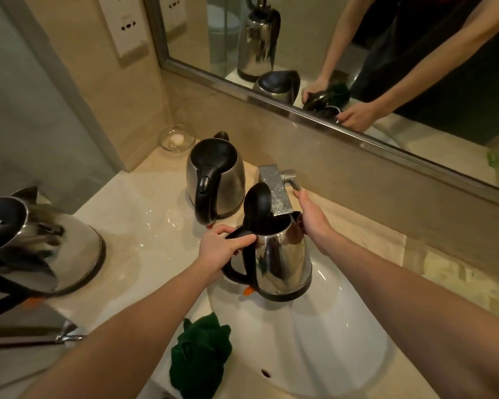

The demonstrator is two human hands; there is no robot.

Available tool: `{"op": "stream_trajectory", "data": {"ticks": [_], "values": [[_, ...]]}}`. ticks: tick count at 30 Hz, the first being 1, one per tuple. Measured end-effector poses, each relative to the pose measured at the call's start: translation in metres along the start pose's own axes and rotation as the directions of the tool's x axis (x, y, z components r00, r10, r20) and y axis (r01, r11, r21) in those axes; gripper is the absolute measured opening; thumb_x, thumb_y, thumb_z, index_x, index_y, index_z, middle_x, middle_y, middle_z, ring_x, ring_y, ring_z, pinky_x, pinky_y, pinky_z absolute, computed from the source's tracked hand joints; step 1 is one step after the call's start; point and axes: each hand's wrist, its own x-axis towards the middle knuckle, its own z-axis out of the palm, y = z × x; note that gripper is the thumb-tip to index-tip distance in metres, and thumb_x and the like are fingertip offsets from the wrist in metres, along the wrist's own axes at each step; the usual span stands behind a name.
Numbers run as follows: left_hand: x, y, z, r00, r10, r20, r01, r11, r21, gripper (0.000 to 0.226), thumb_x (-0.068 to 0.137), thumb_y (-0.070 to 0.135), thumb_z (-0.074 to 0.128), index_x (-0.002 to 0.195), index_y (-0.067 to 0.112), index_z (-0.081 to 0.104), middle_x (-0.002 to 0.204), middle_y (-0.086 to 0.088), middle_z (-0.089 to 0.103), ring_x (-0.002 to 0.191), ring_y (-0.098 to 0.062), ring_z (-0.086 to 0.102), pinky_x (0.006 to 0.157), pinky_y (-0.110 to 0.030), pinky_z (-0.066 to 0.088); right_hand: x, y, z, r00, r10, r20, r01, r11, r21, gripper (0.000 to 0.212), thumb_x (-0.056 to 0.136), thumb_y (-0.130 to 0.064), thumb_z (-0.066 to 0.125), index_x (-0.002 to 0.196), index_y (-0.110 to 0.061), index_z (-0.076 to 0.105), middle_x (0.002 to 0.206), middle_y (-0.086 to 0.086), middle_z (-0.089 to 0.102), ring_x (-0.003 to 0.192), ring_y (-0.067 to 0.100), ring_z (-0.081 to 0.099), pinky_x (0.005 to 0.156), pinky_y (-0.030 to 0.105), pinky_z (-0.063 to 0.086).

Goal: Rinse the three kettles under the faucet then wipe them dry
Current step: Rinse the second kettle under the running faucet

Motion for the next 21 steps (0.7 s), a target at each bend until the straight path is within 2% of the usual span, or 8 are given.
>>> {"op": "stream_trajectory", "data": {"ticks": [3,8,13,17,21], "values": [[0.004,-0.001,0.001,1.0,0.006,-0.008,-0.006,1.0,0.02,0.04,0.06,0.036,0.088,0.09,0.017,0.069,0.089,-0.002,0.07,0.079,-0.019,0.068,0.072,-0.032,0.055,0.005,0.003,0.0,1.0,-0.016,0.002,0.016,1.0,0.001,0.067,0.091,-0.075,0.016,0.144,-0.044,0.041,0.153,-0.002,0.039,0.141,0.025,0.035,0.116,0.051,0.027],[0.008,-0.002,0.005,1.0,0.022,-0.005,-0.022,1.0,0.005,0.038,0.061,0.032,0.088,0.088,0.014,0.069,0.087,-0.002,0.071,0.081,-0.02,0.068,0.072,-0.031,0.056,0.01,0.007,-0.003,1.0,-0.008,-0.008,0.008,1.0,0.019,0.065,0.093,-0.073,0.015,0.145,-0.044,0.039,0.154,-0.001,0.038,0.141,0.026,0.033,0.116,0.051,0.026],[0.012,-0.004,0.012,1.0,0.025,-0.002,-0.025,1.0,0.014,0.039,0.061,0.034,0.088,0.09,0.016,0.068,0.092,0.001,0.069,0.087,-0.018,0.066,0.081,-0.037,0.056,0.014,0.007,-0.008,1.0,-0.024,-0.011,0.024,1.0,0.006,0.06,0.095,-0.07,0.014,0.141,-0.046,0.043,0.15,-0.001,0.042,0.139,0.026,0.037,0.115,0.05,0.028],[0.017,-0.008,0.014,1.0,0.016,-0.004,-0.016,1.0,0.013,0.045,0.056,0.039,0.089,0.09,0.018,0.068,0.094,0.0,0.07,0.086,-0.019,0.067,0.084,-0.043,0.056,0.016,0.008,-0.009,0.999,-0.05,-0.019,0.05,0.999,-0.009,0.059,0.097,-0.067,0.012,0.143,-0.044,0.041,0.154,-0.002,0.036,0.143,0.025,0.031,0.117,0.05,0.024],[0.017,-0.009,0.014,1.0,0.02,-0.008,-0.02,1.0,0.012,0.048,0.054,0.04,0.089,0.09,0.017,0.069,0.094,0.0,0.07,0.084,-0.019,0.067,0.082,-0.042,0.056,0.016,0.009,-0.008,0.997,-0.072,-0.02,0.072,0.997,-0.015,0.057,0.099,-0.063,0.012,0.144,-0.042,0.039,0.156,-0.003,0.034,0.144,0.024,0.028,0.118,0.05,0.022]]}}
